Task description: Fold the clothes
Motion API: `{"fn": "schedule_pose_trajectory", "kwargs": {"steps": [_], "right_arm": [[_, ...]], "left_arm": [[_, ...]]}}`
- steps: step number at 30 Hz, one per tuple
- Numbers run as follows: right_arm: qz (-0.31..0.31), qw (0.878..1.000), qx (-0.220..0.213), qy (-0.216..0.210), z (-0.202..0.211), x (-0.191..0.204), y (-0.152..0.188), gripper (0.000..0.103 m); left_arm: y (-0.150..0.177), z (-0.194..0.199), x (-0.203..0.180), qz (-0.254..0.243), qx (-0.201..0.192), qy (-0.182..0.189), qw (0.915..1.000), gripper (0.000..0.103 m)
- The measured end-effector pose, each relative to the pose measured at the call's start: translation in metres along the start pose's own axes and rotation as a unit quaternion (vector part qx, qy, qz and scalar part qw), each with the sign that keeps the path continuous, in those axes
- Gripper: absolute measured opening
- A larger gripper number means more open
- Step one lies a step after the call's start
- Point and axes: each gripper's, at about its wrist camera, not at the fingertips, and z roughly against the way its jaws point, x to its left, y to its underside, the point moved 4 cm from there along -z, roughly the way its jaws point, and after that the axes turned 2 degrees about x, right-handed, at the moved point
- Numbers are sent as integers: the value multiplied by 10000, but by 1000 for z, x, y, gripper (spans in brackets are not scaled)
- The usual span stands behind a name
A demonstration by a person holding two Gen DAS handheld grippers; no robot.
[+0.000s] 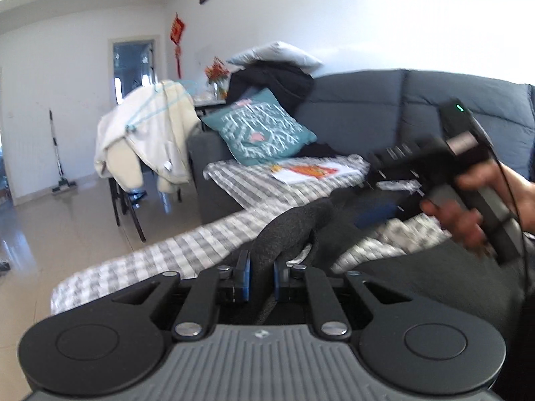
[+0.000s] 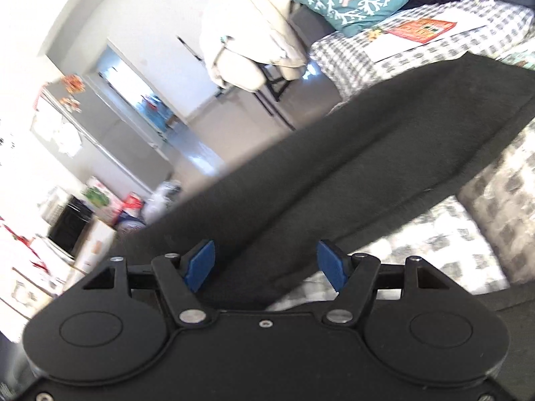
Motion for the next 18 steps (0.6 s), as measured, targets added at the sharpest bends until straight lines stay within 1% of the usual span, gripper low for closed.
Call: {"fn": "schedule_pose_trajectory", "kwargs": {"steps": [1, 3, 5, 6, 7, 8, 9, 10, 11, 13, 14, 15, 16, 18], "right_arm": [[-144, 9997, -10, -184, -2, -1, -2, 70], [-465, 9981, 53, -412, -9, -6, -4, 70], [-671, 9970, 124, -374, -15, -10, -4, 70], [-778, 9963, 171, -311, -19, -13, -4, 70], [-878, 9958, 239, -141, -25, -18, -3, 70], [-907, 9955, 266, -51, -28, -20, -2, 69], [-937, 9952, 293, 32, -30, -22, -1, 69], [-979, 9946, 326, 102, -34, -24, 0, 69], [-1023, 9940, 347, 140, -37, -27, 0, 69], [-1103, 9930, 332, 273, -41, -33, 1, 69], [-1117, 9927, 323, 320, -41, -35, 3, 69], [-1137, 9924, 308, 360, -42, -37, 4, 69], [-1178, 9919, 275, 376, -43, -40, 4, 67], [-1251, 9911, 214, 405, -44, -45, 4, 66]], "left_arm": [[6, 0, -5, -9, 106, 43, 9999, 12], [14, -1, -12, -16, 282, 69, 9996, 12], [19, -2, -15, 63, 457, 82, 9989, 13], [20, -2, -13, 232, 577, 84, 9980, 15], [19, -2, -12, 443, 688, 101, 9966, 18], [18, -1, -11, 678, 798, 119, 9944, 25], [17, 4, -7, 982, 905, 144, 9909, 30], [16, 10, -1, 1276, 996, 179, 9867, 40], [14, 14, 1, 1578, 1078, 252, 9812, 54], [13, 24, 5, 2352, 1227, 454, 9631, 69], [13, 27, 10, 2716, 1276, 501, 9526, 74], [16, 29, 14, 3099, 1331, 566, 9397, 75], [20, 29, 18, 3495, 1393, 626, 9244, 77], [28, 25, 26, 4239, 1484, 755, 8903, 77]]}}
